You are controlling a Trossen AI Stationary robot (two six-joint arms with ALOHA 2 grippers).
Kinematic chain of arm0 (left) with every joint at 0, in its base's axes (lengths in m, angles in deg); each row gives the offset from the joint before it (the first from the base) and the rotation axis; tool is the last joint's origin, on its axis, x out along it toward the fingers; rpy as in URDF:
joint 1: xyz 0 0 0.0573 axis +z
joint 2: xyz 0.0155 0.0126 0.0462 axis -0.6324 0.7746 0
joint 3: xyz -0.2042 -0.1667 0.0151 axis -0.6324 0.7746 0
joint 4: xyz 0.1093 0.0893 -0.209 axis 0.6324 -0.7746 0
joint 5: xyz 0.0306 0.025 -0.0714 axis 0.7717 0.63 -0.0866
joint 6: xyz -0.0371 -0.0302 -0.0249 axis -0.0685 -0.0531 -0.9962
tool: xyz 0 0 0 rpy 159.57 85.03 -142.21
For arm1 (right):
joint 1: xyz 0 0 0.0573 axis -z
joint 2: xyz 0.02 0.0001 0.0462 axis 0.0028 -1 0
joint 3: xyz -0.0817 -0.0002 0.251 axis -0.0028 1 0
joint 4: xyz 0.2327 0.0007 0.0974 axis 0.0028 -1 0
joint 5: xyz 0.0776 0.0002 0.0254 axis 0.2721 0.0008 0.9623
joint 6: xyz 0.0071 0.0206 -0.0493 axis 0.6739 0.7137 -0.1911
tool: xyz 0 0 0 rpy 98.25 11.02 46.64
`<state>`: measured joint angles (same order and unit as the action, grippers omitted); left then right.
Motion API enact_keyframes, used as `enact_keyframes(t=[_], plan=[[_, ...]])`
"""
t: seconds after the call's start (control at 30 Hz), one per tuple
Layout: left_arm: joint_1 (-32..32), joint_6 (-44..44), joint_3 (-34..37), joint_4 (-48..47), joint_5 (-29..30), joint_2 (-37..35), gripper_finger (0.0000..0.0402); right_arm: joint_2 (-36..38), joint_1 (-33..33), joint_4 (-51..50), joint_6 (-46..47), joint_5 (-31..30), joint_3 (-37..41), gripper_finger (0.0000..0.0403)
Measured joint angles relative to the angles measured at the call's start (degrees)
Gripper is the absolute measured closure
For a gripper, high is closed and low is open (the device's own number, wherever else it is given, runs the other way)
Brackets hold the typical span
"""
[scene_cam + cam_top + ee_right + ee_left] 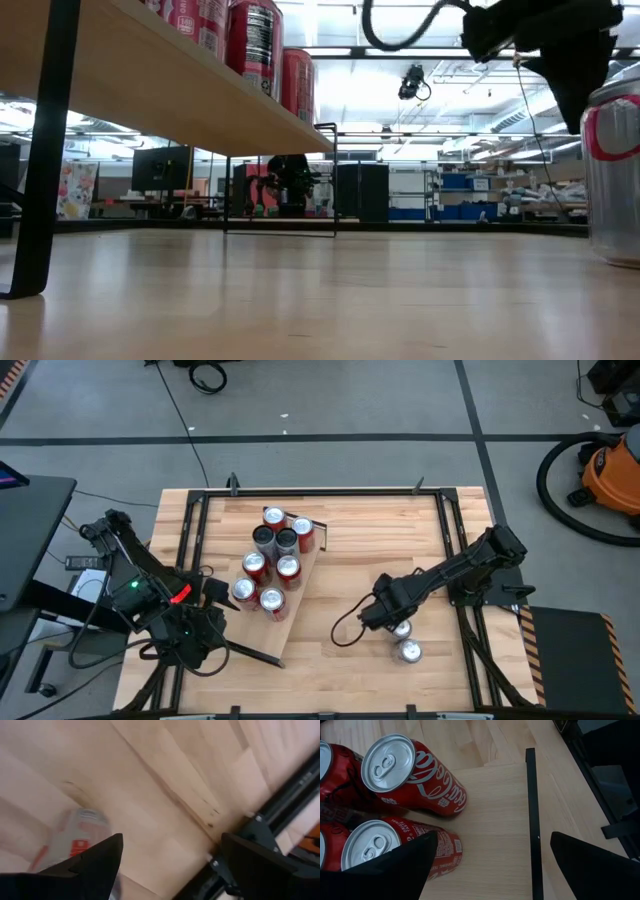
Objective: Place canned beverage on shelf
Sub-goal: Put the left silver soda can on the shelf
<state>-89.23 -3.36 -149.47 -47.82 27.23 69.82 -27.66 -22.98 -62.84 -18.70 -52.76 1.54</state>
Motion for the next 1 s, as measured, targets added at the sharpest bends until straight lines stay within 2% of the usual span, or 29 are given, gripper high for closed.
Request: enact_keyframes(t=[0.37, 1.0], plan=[[0.00, -0.57, 0.00, 0.00, -0.01, 0.00, 0.0002, -0.01, -2.16, -2.47, 1.60, 2.57, 0.02, 0.0057], [0.00, -0.61, 0.00, 0.00, -0.02, 0.00, 0.0002, -0.01, -9.47, -2.39, 11.31, 7.44, 0.02, 0.0057]])
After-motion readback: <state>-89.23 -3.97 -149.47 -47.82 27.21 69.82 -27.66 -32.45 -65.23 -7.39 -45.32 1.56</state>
